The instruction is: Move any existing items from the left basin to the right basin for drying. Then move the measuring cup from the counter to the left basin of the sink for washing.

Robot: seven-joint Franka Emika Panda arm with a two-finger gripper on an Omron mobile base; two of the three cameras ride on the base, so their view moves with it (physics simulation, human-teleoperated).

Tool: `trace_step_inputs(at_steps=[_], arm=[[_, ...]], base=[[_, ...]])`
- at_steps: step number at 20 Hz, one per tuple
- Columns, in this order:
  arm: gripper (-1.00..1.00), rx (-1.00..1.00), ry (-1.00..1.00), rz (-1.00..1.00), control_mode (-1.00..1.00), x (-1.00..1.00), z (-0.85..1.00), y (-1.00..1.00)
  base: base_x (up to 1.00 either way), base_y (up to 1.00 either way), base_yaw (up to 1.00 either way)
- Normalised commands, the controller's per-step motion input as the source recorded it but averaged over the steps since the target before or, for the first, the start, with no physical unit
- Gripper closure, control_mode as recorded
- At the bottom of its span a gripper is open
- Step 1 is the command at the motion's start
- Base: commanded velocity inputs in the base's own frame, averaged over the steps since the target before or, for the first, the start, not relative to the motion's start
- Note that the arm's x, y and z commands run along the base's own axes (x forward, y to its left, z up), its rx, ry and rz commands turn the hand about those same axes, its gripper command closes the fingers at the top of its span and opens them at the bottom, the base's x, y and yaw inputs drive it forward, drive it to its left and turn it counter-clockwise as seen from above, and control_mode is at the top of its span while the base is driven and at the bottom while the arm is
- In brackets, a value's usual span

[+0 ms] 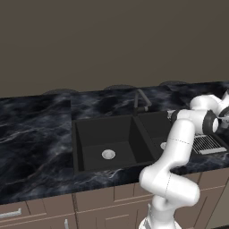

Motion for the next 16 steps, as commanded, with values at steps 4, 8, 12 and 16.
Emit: trace_step_inputs(at_steps=[4, 8, 12, 16], arm=[[-1.00, 0.00, 0.00, 0.00, -1.00, 0.04, -0.06, 0.00], [-1.00, 0.00, 0.00, 0.00, -1.00, 0.01, -0.03, 0.00], [-1.00, 0.00, 0.00, 0.00, -1.00, 0.00, -0.07, 0.00], [-1.00, 0.00, 0.00, 0.00, -1.00, 0.00, -0.10, 0.00]], base=[[0.00, 0.00, 0.00], [0.00, 0.00, 0.00], [0.00, 0.00, 0.00], [0.00, 0.00, 0.00]])
